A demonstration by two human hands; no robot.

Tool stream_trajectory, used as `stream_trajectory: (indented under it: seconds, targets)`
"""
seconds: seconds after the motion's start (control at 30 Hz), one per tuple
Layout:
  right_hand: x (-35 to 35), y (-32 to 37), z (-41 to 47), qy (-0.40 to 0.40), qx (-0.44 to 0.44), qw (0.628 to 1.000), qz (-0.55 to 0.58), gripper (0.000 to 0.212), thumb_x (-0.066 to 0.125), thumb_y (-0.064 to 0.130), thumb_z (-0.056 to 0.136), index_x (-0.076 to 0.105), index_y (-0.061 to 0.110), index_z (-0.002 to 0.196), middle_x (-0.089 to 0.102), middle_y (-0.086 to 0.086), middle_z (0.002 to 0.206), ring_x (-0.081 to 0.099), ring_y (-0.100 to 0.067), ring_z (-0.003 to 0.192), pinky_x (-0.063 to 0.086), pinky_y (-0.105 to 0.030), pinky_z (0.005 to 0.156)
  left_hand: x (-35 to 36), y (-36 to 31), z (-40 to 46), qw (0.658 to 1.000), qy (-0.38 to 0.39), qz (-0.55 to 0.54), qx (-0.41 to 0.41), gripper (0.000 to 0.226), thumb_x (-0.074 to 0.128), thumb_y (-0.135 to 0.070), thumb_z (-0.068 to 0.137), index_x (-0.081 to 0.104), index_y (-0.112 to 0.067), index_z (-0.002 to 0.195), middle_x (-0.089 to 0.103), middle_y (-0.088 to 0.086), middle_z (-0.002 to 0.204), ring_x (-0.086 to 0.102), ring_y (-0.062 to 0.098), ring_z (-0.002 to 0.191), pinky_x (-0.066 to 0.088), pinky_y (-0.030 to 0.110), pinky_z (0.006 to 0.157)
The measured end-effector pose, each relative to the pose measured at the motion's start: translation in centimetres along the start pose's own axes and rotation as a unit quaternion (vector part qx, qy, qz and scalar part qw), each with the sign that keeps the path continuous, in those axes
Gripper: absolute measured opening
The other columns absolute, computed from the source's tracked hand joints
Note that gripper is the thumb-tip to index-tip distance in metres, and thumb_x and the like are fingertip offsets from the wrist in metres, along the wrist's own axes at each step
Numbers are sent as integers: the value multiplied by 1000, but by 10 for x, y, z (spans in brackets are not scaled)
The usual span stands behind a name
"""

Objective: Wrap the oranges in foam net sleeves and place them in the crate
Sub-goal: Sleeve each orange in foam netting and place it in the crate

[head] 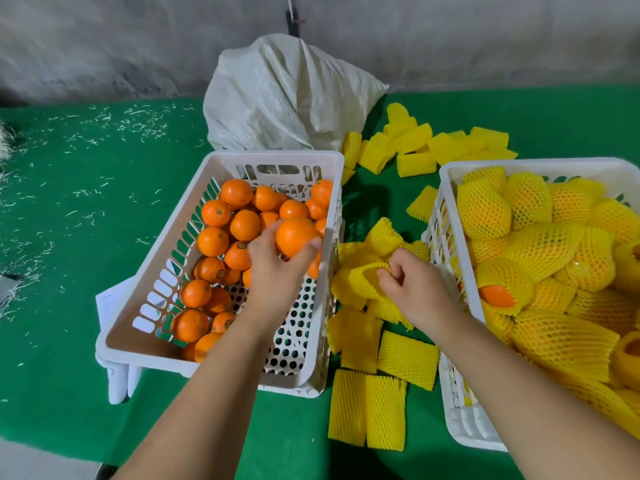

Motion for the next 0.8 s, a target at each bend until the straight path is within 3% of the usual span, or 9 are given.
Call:
stream_trajectory:
  seconds: [0.07,0.13,0.2,0.33,0.4,0.47,0.53,0.67,0.8]
  targets:
    - [-8,0,0,-25,2,999,37,17,67,20,95,51,26,93,48,8,61,53,0,58,37,-16,48,34,-20,-14,992,119,-44,3,57,81,-52,85,60,-34,135,66,5,124,72,19,95,61,32,74]
    - [-14,-7,0,-40,28,994,102,25,68,9,93,59,28,107,58,11,73,56,-1,60,39,-18,52,65,-22,-28,968,239,-65,-43,61,85,-35,87,57,-33,141,64,8,125,71,15,81,59,30,71]
    - [-23,-16,-2,-66,52,985,149,25,66,7,93,65,31,100,62,12,76,57,-2,65,44,-24,58,79,-23,-32,943,319,-68,-68,62,84,-20,89,56,-31,144,62,11,128,68,18,78,59,33,73]
    - [-35,-24,-15,-144,74,967,199,43,59,9,97,49,38,67,48,15,61,43,-3,55,35,-14,50,80,-29,-37,896,420,-112,-92,64,79,-17,89,54,-32,146,62,8,121,63,18,78,57,31,75]
    - [-38,-17,-19,-182,54,966,175,42,61,7,95,42,31,67,43,9,62,39,-7,56,32,-18,51,83,-31,-39,895,427,-108,-73,64,79,-19,87,56,-33,145,55,6,136,67,16,87,57,32,75]
    - [-41,-15,-18,-211,51,962,164,37,63,7,94,40,22,70,43,-2,66,41,-17,60,34,-30,54,83,-30,-39,911,398,-92,-55,65,82,-20,85,59,-37,143,38,1,152,67,24,108,57,35,77]
    - [-43,-15,-16,-231,49,957,170,32,64,8,94,41,19,75,44,-5,70,43,-22,64,36,-34,56,82,-26,-40,923,372,-80,-56,66,85,-23,82,60,-41,141,36,2,152,65,30,117,59,36,78]
    - [-33,-10,-15,-177,22,965,192,25,73,14,94,54,29,101,59,14,88,58,0,80,48,-17,69,90,-26,-50,894,438,-69,-59,62,83,-19,88,59,-33,143,61,6,131,69,15,84,56,32,70]
    - [-19,-12,-13,-111,20,982,150,14,73,32,94,64,35,104,69,13,102,66,-9,94,60,-43,78,89,-20,-48,926,371,-43,-60,54,83,-25,89,61,-28,139,69,5,114,67,15,73,55,28,63]
Point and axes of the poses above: each hand's wrist, its own z-axis towards the middle knuckle, its own x-axis out of the palm, y = z × x, the point moved 8 cm from there along z, towards the middle knuckle
